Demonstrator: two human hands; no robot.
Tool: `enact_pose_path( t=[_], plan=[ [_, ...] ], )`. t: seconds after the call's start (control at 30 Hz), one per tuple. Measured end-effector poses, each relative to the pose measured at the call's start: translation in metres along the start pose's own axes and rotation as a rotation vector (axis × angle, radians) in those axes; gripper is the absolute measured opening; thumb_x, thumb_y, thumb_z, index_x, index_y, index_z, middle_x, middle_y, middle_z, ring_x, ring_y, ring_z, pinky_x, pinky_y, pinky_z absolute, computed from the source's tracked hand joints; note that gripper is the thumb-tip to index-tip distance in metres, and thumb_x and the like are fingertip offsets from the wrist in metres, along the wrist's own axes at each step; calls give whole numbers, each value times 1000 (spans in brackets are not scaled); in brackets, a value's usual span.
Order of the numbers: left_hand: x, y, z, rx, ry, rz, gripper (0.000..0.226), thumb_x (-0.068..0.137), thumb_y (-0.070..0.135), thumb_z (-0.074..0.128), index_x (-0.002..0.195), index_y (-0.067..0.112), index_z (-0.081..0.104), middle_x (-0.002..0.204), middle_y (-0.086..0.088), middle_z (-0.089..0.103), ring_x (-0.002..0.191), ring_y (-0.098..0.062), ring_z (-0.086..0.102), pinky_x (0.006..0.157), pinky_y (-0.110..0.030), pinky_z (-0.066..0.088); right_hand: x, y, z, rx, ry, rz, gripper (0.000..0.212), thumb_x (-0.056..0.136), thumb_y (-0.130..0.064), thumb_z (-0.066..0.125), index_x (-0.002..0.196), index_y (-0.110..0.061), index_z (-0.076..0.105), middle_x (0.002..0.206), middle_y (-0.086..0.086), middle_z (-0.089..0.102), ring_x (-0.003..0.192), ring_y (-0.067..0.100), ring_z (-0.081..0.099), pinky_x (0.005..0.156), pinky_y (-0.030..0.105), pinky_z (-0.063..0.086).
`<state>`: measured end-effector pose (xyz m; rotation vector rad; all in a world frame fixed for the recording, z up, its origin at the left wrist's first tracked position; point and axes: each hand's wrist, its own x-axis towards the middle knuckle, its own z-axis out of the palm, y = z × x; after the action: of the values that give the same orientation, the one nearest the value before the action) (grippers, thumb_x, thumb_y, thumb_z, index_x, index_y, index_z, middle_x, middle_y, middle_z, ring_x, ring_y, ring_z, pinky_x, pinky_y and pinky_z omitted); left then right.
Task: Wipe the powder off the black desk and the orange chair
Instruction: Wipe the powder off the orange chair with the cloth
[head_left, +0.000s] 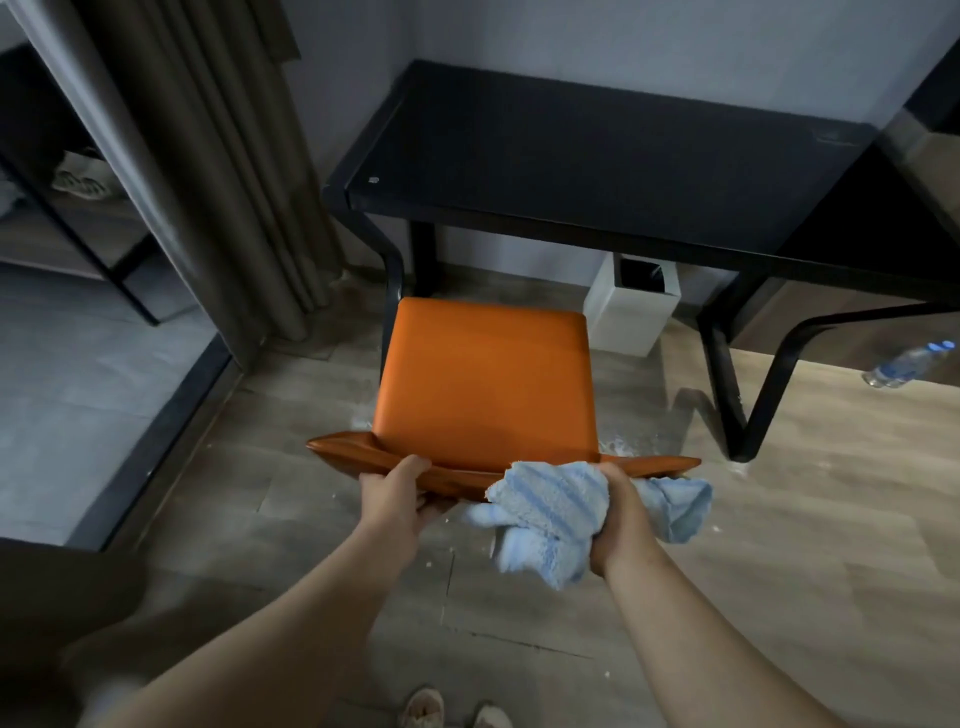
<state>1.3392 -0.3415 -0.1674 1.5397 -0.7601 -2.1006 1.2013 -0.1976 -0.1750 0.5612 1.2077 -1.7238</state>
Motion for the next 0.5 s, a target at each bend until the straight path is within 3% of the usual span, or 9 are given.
enact_pose_path(
  t=[0.17, 0.23, 0.33, 0.5],
  plan=[
    [20, 16, 16, -22, -53, 9, 46, 87, 0, 54, 130, 2, 38, 114, -27, 58, 90, -38, 64, 55, -39, 56, 18, -14, 13, 3, -50, -59, 10, 83, -17, 46, 79, -21, 38, 83, 3, 35, 79, 24, 37, 71, 33, 33],
    [31, 26, 27, -29, -62, 12, 47, 87, 0, 55, 130, 2, 38, 118, -28, 57, 95, -40, 63, 59, -42, 57, 26, -27, 23, -28, -28, -73, 5, 85, -16, 46, 86, -18, 41, 86, 6, 39, 80, 24, 42, 72, 33, 36],
    [51, 41, 45, -25, -55, 12, 47, 86, 1, 56, 129, -1, 39, 117, -28, 57, 97, -41, 62, 69, -48, 56, 40, -44, 40, -33, -24, -81, 17, 86, -17, 46, 101, -17, 39, 100, 6, 42, 93, 25, 42, 82, 35, 38],
    [85, 72, 70, 16, -55, 15, 43, 87, 3, 57, 126, -4, 40, 115, -27, 57, 90, -39, 64, 55, -41, 57, 70, -71, 69, -48, -23, -77, 10, 87, -21, 45, 95, -16, 41, 97, 6, 42, 92, 23, 43, 81, 34, 37]
  ],
)
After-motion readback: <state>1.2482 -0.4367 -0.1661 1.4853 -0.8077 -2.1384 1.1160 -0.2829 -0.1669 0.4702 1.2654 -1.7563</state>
